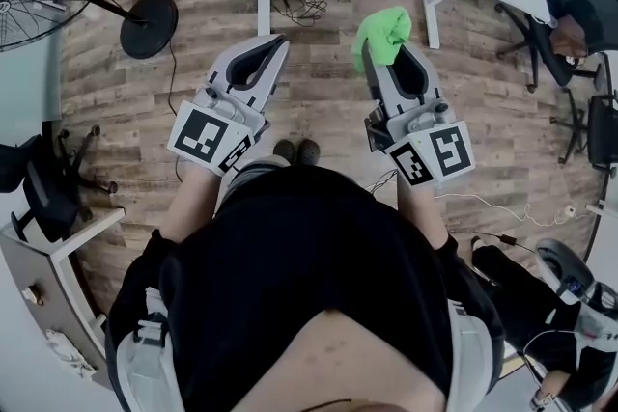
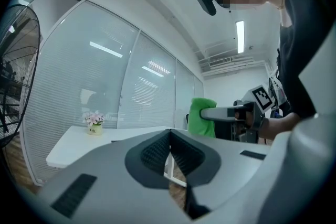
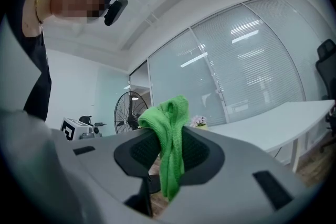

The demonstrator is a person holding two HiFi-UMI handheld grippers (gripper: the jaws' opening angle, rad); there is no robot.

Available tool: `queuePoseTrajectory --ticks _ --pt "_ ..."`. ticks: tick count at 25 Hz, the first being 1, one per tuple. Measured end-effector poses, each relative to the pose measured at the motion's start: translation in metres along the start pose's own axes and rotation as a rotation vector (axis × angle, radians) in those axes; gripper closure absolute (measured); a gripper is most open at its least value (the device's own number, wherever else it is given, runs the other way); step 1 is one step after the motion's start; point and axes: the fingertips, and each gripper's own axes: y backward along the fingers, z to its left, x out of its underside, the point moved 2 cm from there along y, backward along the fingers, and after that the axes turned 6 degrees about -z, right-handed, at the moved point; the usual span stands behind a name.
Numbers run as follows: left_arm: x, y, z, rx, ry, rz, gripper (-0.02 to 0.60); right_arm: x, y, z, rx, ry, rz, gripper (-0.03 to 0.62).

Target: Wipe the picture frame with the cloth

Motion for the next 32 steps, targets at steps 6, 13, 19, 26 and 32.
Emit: queuePoseTrajectory --ticks 6,13,19,26,32 --pt "-0.003 -0.003 0.001 -0.013 -0.012 -0.01 0.571 -0.008 0.005 -0.007 0.001 0.006 -0.019 0.496" --pt "-0.003 -0.008 -0.012 -0.022 -0.028 -0.024 0.571 -0.01 0.018 -0.009 -0.036 -0.002 -0.024 0.496" --pt "-0.002 -0.003 -0.018 -0.034 -0.036 -0.014 0.571 0.0 0.022 -0.005 -0.049 -0.027 -0.005 0.496" --pt "0.001 -0.003 -0.014 -0.038 -0.034 -0.023 0.571 0.001 0.02 -0.007 -0.047 -0.017 -0.011 0.496" --pt "0.002 -0.013 0.0 -0.033 -0.035 -0.033 0.571 0.002 0.01 -0.02 -0.023 0.0 -0.014 0.496"
